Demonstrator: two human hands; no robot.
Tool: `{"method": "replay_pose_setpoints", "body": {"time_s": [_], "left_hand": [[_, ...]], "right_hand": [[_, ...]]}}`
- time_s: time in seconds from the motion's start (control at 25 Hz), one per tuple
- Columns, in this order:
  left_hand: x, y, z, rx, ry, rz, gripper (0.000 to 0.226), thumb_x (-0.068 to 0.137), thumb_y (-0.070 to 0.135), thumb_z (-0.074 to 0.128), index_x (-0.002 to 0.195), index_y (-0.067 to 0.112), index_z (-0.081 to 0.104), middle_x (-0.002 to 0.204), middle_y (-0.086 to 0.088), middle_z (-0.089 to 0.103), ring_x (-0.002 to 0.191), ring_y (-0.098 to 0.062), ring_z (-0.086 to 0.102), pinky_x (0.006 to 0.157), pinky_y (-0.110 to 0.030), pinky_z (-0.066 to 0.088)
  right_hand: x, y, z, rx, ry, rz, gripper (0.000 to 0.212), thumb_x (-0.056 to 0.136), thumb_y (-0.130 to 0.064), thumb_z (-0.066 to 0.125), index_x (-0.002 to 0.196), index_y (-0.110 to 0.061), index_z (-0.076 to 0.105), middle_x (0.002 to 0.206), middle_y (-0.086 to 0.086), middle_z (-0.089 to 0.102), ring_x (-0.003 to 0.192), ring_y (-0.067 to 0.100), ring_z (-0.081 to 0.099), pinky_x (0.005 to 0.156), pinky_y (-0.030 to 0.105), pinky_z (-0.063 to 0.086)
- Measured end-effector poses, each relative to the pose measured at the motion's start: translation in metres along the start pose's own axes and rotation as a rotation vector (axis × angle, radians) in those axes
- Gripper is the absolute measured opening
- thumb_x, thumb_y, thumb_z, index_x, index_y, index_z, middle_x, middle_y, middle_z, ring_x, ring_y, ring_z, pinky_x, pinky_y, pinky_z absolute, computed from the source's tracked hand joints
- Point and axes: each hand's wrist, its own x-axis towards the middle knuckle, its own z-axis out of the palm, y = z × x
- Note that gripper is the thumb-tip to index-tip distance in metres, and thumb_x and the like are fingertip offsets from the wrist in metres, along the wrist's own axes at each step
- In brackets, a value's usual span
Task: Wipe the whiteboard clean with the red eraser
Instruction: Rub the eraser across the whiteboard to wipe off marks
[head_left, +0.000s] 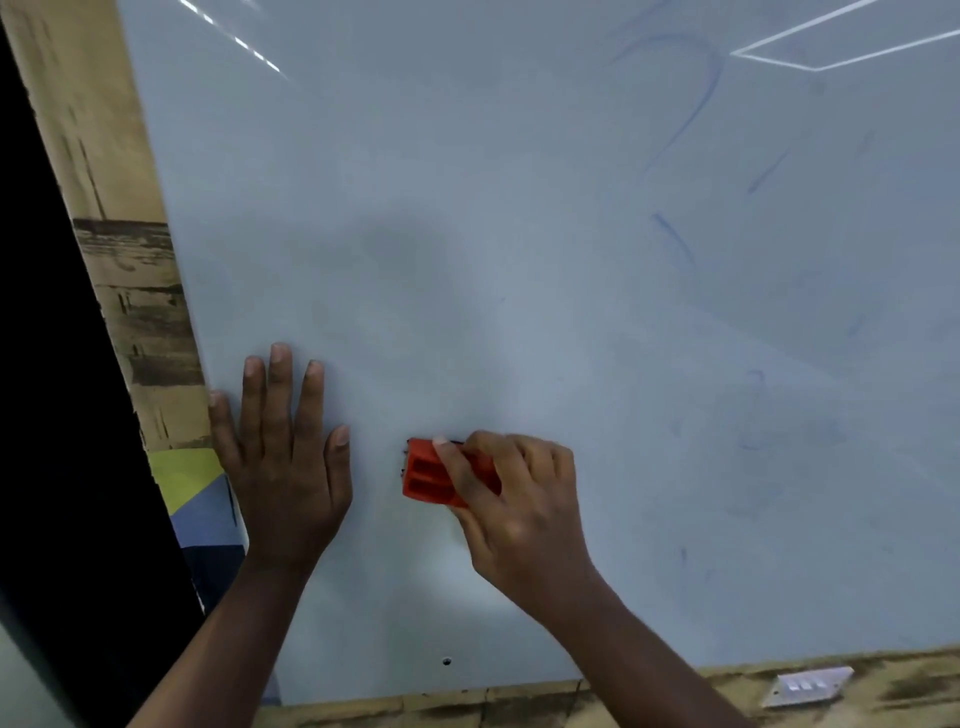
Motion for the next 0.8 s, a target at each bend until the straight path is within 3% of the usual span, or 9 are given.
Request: {"method": "replay_pose_setpoints", "body": {"time_s": [0.16,0.32,0.44,0.64,0.72,0.8], "left_hand": [[0.000,0.000,0.001,0.006,-0.004,0.006,0.056,0.113,0.026,0.040,0.165,0.009,0.028,0.174,-0.013,0.019,0.164,-0.031,0.014,0.130,-0.059,0.011],[-0.002,0.001,0.002,0.003,0.001,0.003,0.057,0.113,0.027,0.039,0.166,0.011,0.027,0.174,-0.013,0.021,0.164,-0.030,0.014,0.130,-0.058,0.011],[0.000,0.002,0.001,0.002,0.001,0.002,0.058,0.113,0.027,0.039,0.167,0.012,0.025,0.176,-0.008,0.015,0.164,-0.030,0.014,0.130,-0.058,0.011],[0.008,0.009,-0.005,-0.012,0.019,-0.051,0.054,0.108,0.024,0.049,0.159,0.009,0.041,0.166,-0.017,0.035,0.159,-0.033,0.028,0.123,-0.061,0.025],[0.026,0.014,-0.009,-0.002,0.044,-0.068,0.053,0.106,0.024,0.054,0.156,0.008,0.046,0.161,-0.018,0.038,0.149,-0.038,0.037,0.114,-0.060,0.030],[0.060,0.017,-0.013,-0.012,0.096,-0.029,0.056,0.103,0.022,0.057,0.156,0.008,0.043,0.160,-0.019,0.035,0.147,-0.040,0.037,0.116,-0.055,0.027]], "right_hand": [[0.056,0.048,-0.032,0.009,0.185,0.136,0.063,0.086,-0.032,0.083,0.144,-0.017,0.062,0.118,0.012,0.063,0.097,0.032,0.056,0.084,0.046,0.043],[0.115,0.113,-0.078,0.092,0.367,0.385,0.074,0.088,-0.035,0.078,0.154,-0.021,0.050,0.123,0.000,0.046,0.106,0.014,0.041,0.102,0.044,0.044],[0.131,0.117,-0.083,0.090,0.434,0.430,0.071,0.089,-0.031,0.076,0.154,-0.020,0.050,0.126,0.000,0.046,0.109,0.016,0.040,0.104,0.047,0.043],[0.084,0.061,-0.035,0.025,0.295,0.110,0.057,0.095,-0.027,0.074,0.148,-0.018,0.056,0.118,0.015,0.061,0.098,0.033,0.056,0.084,0.047,0.043],[0.047,0.037,-0.014,0.037,0.099,-0.134,0.053,0.101,-0.036,0.065,0.150,-0.023,0.050,0.125,0.012,0.057,0.099,0.035,0.059,0.082,0.049,0.046],[0.019,0.025,0.000,-0.040,-0.074,-0.343,0.054,0.104,-0.046,0.056,0.154,-0.026,0.048,0.135,0.005,0.049,0.109,0.030,0.056,0.089,0.046,0.042]]}}
